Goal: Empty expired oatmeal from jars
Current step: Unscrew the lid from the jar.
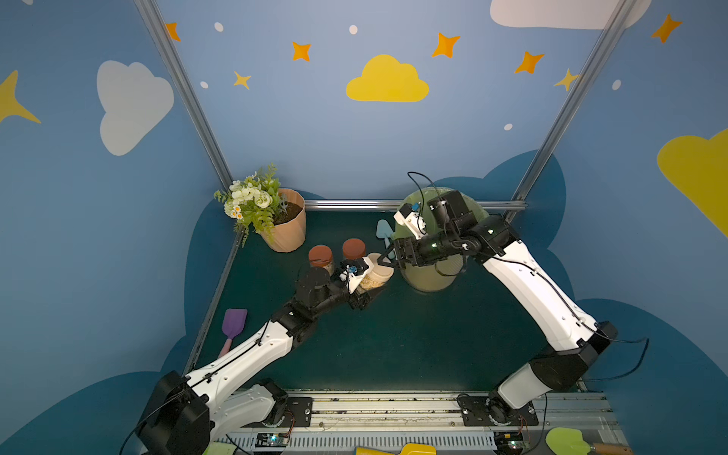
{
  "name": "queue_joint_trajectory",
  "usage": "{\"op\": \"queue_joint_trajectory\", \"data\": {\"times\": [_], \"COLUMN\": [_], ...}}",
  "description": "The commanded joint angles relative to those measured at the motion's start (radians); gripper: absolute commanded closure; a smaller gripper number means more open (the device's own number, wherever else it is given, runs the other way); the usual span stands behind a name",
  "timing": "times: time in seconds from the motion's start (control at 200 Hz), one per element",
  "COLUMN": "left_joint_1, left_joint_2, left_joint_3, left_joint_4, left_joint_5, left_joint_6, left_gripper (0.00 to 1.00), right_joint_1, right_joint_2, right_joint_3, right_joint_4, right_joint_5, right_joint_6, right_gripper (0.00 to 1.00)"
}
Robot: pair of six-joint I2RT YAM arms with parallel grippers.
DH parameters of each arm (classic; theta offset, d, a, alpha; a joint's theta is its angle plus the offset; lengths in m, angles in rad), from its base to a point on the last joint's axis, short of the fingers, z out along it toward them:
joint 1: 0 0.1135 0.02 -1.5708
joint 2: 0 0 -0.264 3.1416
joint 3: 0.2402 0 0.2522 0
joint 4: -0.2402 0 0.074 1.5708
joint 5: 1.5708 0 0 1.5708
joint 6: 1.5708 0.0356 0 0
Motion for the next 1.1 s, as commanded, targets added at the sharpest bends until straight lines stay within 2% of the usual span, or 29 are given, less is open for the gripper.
{"op": "queue_joint_trajectory", "data": {"times": [0.0,0.225,1.091], "left_joint_1": [-0.001,0.0,-0.005], "left_joint_2": [-0.006,-0.011,0.007], "left_joint_3": [0.025,0.027,0.045], "left_joint_4": [0.077,0.069,0.056], "left_joint_5": [-0.005,0.0,0.009], "left_joint_6": [0.017,0.028,0.033], "left_gripper": [0.94,0.94,0.94], "right_joint_1": [0.01,0.017,0.049], "right_joint_2": [0.054,0.154,0.236], "right_joint_3": [0.091,0.198,0.267], "right_joint_4": [-0.104,-0.207,-0.253], "right_joint_5": [0.07,0.085,0.015], "right_joint_6": [0.111,0.076,0.0], "right_gripper": [0.03,0.03,0.03]}}
